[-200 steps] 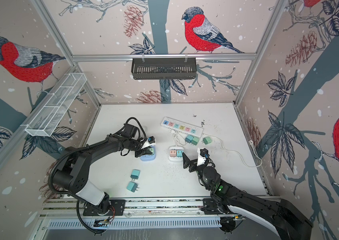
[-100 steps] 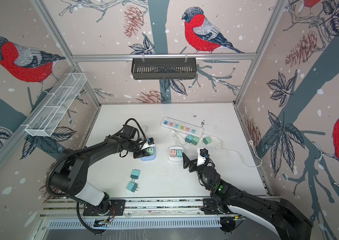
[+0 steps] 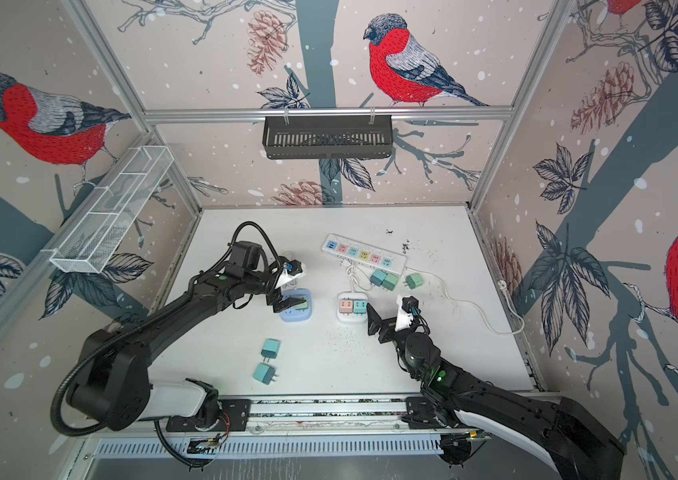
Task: Insert the plug
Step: 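Open the left gripper and lift it away from the blue cube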
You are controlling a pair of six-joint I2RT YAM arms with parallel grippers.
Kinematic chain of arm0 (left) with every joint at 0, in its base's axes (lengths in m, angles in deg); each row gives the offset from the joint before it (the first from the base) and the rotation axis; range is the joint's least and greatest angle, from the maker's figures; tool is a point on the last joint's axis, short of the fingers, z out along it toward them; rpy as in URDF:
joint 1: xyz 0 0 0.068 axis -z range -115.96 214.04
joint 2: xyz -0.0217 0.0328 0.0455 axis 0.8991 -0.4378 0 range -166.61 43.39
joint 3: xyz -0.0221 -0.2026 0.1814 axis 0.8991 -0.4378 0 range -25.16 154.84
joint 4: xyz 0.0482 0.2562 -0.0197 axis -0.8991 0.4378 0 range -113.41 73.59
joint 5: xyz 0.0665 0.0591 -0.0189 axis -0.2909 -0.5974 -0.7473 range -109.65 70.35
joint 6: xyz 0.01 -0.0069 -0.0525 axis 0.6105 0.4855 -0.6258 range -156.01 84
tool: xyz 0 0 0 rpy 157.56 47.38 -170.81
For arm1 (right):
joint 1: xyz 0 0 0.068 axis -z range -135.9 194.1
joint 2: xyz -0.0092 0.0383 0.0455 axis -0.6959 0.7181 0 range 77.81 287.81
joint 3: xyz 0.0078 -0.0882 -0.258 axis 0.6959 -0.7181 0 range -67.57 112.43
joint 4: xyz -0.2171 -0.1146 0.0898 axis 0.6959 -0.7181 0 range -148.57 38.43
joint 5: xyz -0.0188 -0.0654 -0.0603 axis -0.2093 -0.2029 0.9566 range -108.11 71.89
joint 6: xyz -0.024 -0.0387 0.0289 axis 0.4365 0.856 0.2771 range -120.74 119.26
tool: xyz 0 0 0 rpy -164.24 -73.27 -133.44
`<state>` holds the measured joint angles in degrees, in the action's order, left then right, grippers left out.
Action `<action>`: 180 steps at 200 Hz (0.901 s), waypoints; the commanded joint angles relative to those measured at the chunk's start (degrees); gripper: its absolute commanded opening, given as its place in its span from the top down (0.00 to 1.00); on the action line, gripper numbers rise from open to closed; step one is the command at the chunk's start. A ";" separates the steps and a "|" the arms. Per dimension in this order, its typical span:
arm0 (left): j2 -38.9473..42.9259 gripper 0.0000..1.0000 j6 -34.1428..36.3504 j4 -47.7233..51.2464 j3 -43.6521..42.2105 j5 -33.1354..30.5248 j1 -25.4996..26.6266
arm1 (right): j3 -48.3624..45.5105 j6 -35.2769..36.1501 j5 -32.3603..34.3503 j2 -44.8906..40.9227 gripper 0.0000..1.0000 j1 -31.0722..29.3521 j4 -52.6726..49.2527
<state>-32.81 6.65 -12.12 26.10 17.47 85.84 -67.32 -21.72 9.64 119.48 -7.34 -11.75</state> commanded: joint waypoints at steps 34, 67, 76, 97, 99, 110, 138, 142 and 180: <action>15.86 0.02 -67.93 -12.56 3.37 -36.25 -0.16 | -4.51 0.39 -0.58 0.63 0.00 -0.04 4.92; 24.29 0.02 -90.31 -14.13 -5.16 -34.66 -0.18 | -2.57 -2.34 0.50 -1.90 0.00 0.11 -1.56; 26.00 0.01 -92.25 -15.47 -8.19 -33.30 -0.03 | -3.22 -1.51 -1.00 -2.94 0.00 0.09 -1.17; 28.97 0.01 -94.91 -15.06 -13.55 -36.92 0.43 | -4.62 -0.96 -1.81 -4.66 0.00 0.02 -0.09; 29.17 0.02 -94.65 -14.89 -13.78 -37.25 0.48 | -4.71 -0.95 -1.84 -4.78 0.00 0.02 -0.09; 30.50 0.02 -92.96 -14.34 -15.67 -39.39 0.44 | -4.82 -0.45 -1.60 -5.28 0.00 0.03 -0.37; 37.60 0.03 -89.55 -16.91 -22.27 -44.83 0.45 | -5.60 0.92 0.36 -4.98 0.00 0.02 2.13; 39.07 0.03 -86.88 -18.13 -23.51 -44.36 0.44 | -5.95 1.34 0.56 -4.74 0.00 -0.03 3.17; 52.11 0.03 -77.94 -21.55 -36.39 -56.36 0.43 | -8.23 4.39 3.39 1.36 0.00 0.07 14.69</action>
<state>14.14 -76.87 -28.87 -5.33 -27.71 86.28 -67.32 -20.03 10.36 117.67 -7.25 -7.29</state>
